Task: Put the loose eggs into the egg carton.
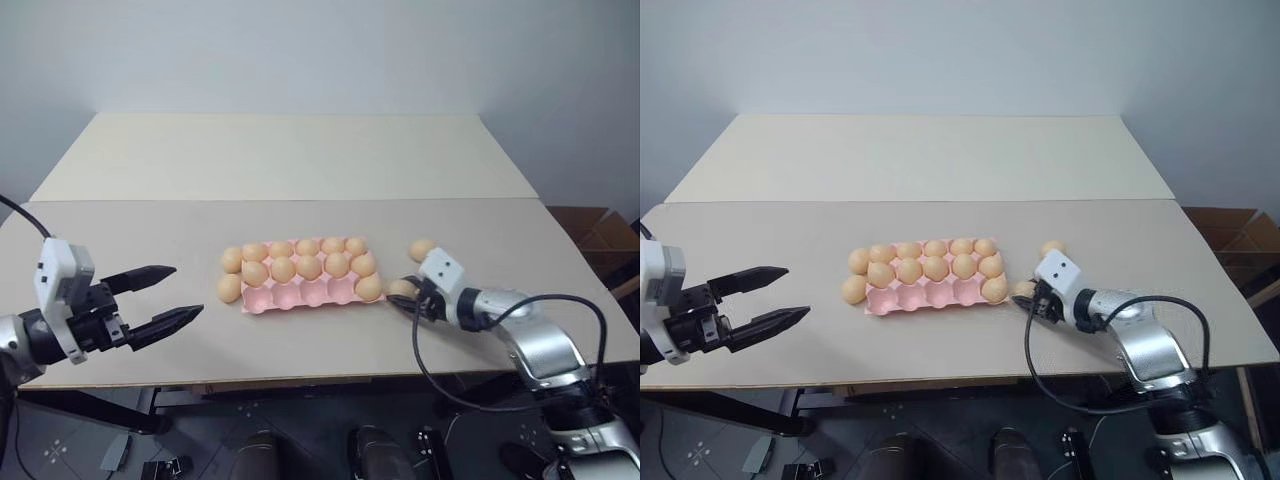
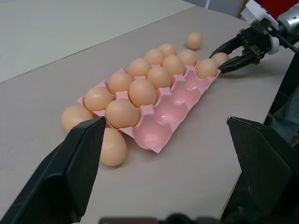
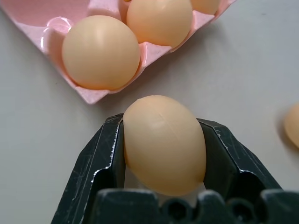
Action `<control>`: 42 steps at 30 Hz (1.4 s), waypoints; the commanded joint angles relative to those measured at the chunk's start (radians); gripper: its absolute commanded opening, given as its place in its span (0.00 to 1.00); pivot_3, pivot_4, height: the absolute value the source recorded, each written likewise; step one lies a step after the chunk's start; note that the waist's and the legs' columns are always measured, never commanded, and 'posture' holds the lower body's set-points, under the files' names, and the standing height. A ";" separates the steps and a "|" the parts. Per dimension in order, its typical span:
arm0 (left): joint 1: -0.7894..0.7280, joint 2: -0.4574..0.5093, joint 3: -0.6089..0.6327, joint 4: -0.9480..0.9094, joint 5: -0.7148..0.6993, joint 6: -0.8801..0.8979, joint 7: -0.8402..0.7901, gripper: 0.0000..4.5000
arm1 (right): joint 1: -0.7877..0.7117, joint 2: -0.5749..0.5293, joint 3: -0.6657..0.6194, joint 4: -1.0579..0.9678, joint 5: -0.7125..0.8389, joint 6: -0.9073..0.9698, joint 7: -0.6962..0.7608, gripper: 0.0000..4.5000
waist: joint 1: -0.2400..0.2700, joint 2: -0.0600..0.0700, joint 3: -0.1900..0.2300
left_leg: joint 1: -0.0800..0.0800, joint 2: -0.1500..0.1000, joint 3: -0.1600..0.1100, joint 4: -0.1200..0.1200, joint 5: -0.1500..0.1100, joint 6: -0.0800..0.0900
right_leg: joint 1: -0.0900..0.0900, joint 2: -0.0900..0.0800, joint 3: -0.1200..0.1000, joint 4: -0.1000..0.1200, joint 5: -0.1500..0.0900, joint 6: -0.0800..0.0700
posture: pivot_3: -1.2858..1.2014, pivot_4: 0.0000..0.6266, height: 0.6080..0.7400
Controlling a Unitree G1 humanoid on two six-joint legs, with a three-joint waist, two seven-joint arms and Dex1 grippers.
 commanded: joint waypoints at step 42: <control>0.178 -0.018 0.181 0.172 0.089 -0.162 -0.193 1.00 | 0.269 -0.165 -0.500 -0.217 0.221 -0.067 0.237 1.00 | -0.001 -0.001 0.000 | 0.002 0.001 0.000 -0.001 0.000 0.000 | 0.001 0.000 -0.001 0.000 -0.006 0.003 | 0.52 0.24 1.00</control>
